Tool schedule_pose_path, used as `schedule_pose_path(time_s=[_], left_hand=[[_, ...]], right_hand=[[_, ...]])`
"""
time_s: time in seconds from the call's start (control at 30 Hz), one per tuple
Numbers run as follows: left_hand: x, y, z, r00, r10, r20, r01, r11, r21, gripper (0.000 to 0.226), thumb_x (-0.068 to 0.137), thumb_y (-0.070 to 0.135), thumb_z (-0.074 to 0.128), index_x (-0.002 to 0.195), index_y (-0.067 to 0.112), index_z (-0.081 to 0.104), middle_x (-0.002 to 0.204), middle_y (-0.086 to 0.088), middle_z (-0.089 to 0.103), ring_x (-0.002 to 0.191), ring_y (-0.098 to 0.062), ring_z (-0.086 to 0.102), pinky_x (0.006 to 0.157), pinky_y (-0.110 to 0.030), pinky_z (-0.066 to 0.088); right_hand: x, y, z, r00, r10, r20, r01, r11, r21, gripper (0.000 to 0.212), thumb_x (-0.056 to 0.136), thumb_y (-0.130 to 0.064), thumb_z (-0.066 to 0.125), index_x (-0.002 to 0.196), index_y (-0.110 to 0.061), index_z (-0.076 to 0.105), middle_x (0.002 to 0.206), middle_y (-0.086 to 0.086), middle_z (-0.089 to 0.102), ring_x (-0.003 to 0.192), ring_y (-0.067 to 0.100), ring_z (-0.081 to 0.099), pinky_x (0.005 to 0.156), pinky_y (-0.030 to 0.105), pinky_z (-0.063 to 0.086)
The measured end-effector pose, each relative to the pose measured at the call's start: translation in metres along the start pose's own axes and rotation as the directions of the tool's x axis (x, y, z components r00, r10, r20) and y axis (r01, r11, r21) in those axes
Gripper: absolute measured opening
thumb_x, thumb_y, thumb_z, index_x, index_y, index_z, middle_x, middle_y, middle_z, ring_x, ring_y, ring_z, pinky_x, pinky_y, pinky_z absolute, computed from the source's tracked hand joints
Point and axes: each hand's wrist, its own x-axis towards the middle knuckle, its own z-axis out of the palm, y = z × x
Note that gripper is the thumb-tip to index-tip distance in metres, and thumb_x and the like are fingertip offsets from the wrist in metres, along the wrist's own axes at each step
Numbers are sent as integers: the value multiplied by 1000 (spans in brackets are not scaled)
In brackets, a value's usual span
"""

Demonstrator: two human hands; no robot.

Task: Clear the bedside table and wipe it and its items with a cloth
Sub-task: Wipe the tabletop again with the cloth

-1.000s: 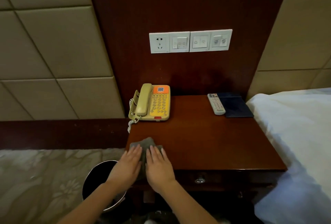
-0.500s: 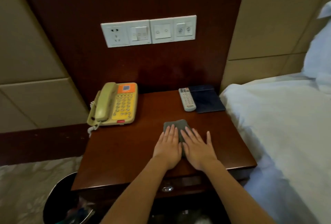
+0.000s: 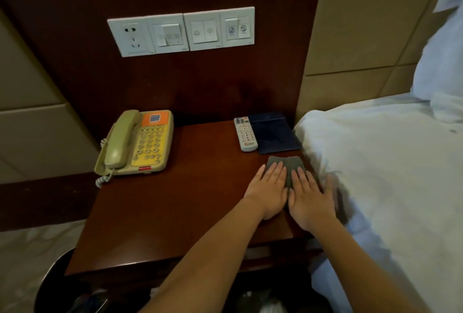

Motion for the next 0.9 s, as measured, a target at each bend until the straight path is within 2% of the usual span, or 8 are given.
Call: schedule_pose_path(time_s=[0.33, 0.43, 0.5, 0.6, 0.67, 0.77, 0.8, 0.9], left_hand=[[-168, -166, 27, 959, -282, 43, 280, 959, 49, 57, 102, 37, 7, 151, 14, -9, 158, -1, -16, 145, -12, -16, 117, -37, -10], [-236, -207, 41, 925, -378, 29, 377, 925, 39, 74, 85, 47, -15, 151, 14, -8, 158, -1, -14, 145, -12, -15, 116, -35, -11], [-276, -224, 49, 910, -414, 23, 414, 910, 3, 90, 71, 48, -23, 151, 12, -5, 157, -2, -15, 143, -11, -16, 114, -31, -12], [-314, -232, 59, 875, -484, -15, 474, 862, -180, 83, 79, 51, -12, 151, 11, 1, 154, 1, -13, 140, -5, -12, 113, -24, -8], [-326, -226, 69, 818, -574, -26, 514, 752, -413, 68, 93, 48, 7, 151, 12, 3, 159, -4, 3, 143, -6, 2, 116, -24, 2], [-330, -200, 84, 637, -769, 55, 452, 314, -835, 57, 102, 29, 30, 152, 22, 3, 149, -10, 36, 129, -21, 45, 105, -39, 40], [-327, -187, 86, 572, -817, 71, 379, 187, -906, 58, 102, 26, 32, 152, 23, 3, 147, -11, 39, 125, -22, 48, 101, -42, 44], [-320, -149, 82, 417, -908, 43, 300, 93, -949, 60, 102, 21, 33, 152, 21, 1, 159, -4, 13, 143, -20, 20, 117, -42, 20]], right_hand=[[-43, -212, -11, 923, -380, 57, 376, 924, 67, 54, 101, -40, 9, 150, -30, -10, 159, 3, -14, 146, 24, -10, 106, 64, -16], [-70, -281, -12, 870, -489, 59, 485, 872, 68, 53, 101, -40, 9, 151, -30, -8, 159, 4, -13, 146, 25, -11, 105, 65, -18], [-89, -316, -11, 837, -543, 73, 540, 840, 57, 53, 101, -40, 9, 151, -29, -7, 159, 5, -13, 146, 27, -11, 105, 66, -19], [-112, -345, -8, 806, -586, 82, 583, 810, 57, 53, 101, -39, 10, 151, -29, -5, 159, 5, -13, 146, 27, -12, 105, 66, -19], [-122, -349, -5, 790, -609, 70, 606, 793, 60, 52, 101, -39, 10, 151, -28, -4, 159, 4, -12, 146, 27, -12, 106, 65, -18], [-134, -343, -1, 762, -647, 24, 645, 762, 50, 52, 102, -38, 10, 151, -28, -2, 160, 3, -10, 146, 26, -12, 107, 62, -21], [-136, -340, 0, 749, -663, 7, 662, 748, 40, 52, 102, -38, 11, 151, -28, -1, 160, 3, -9, 146, 26, -12, 107, 61, -21], [-141, -328, 5, 699, -715, -19, 715, 699, -1, 54, 102, -37, 20, 151, -28, -1, 160, 4, -9, 146, 28, -12, 109, 60, -19]])
